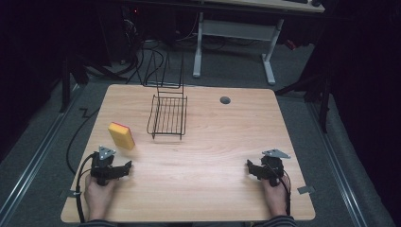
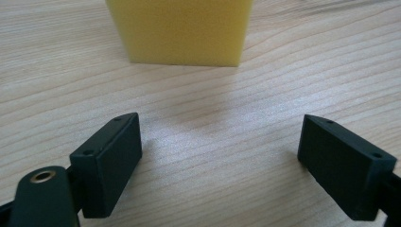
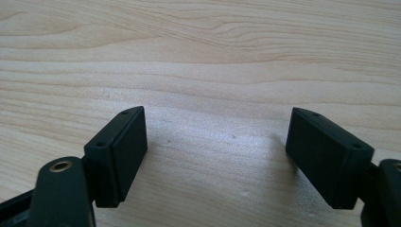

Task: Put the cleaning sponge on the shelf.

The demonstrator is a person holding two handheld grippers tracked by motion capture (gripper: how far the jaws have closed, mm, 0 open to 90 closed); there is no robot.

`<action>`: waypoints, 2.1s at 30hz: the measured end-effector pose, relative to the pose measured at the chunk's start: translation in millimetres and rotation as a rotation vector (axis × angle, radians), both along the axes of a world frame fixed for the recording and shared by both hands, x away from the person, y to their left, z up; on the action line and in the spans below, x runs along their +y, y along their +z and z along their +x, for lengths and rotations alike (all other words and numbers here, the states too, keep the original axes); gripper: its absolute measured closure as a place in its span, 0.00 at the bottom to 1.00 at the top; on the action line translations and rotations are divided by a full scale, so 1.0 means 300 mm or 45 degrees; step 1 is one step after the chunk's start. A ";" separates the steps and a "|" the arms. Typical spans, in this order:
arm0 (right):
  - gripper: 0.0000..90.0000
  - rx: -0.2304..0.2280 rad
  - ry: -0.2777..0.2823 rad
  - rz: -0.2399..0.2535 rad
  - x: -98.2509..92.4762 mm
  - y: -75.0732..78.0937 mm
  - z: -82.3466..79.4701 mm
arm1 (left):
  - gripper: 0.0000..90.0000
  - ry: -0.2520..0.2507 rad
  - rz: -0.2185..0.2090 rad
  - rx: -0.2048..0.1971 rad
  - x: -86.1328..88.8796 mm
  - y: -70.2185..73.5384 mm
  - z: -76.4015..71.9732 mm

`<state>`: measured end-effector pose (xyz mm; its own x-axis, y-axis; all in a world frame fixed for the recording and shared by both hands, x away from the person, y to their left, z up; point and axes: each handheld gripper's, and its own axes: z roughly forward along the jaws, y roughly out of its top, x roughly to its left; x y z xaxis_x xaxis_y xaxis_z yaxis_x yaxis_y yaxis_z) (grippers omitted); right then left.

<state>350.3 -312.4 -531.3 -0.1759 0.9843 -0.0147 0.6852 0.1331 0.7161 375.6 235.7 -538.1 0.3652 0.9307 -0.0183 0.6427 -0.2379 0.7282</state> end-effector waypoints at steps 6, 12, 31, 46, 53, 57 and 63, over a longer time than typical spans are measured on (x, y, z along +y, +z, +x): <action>0.24 0.000 -0.001 0.000 0.000 0.000 0.000 | 0.17 0.000 0.000 0.000 0.000 0.000 0.000; 0.24 0.001 -0.004 0.000 0.001 0.000 0.001 | 0.17 0.000 0.000 0.000 0.000 0.000 -0.001; 0.24 -0.001 -0.023 -0.010 0.001 0.000 0.008 | 0.17 0.001 -0.001 -0.001 -0.001 0.000 -0.001; 0.24 0.000 -0.025 -0.008 0.002 0.000 0.006 | 0.13 -0.002 -0.047 -0.026 0.022 0.008 -0.010; 0.24 -0.003 -0.022 -0.007 0.002 0.000 0.005 | 0.09 0.019 -0.119 -0.085 0.051 0.043 -0.048; 0.24 -0.003 -0.019 -0.008 0.002 0.000 0.005 | 0.05 0.022 -0.128 -0.108 0.054 0.074 -0.049; 0.24 0.000 -0.021 -0.008 0.002 0.000 0.004 | 0.03 0.013 -0.144 -0.144 0.058 0.130 -0.027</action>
<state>351.5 -311.7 -531.3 -0.1593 0.9870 -0.0207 0.6871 0.1259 0.7155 367.6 253.1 -499.0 0.3614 0.9287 -0.0828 0.5570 -0.1439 0.8180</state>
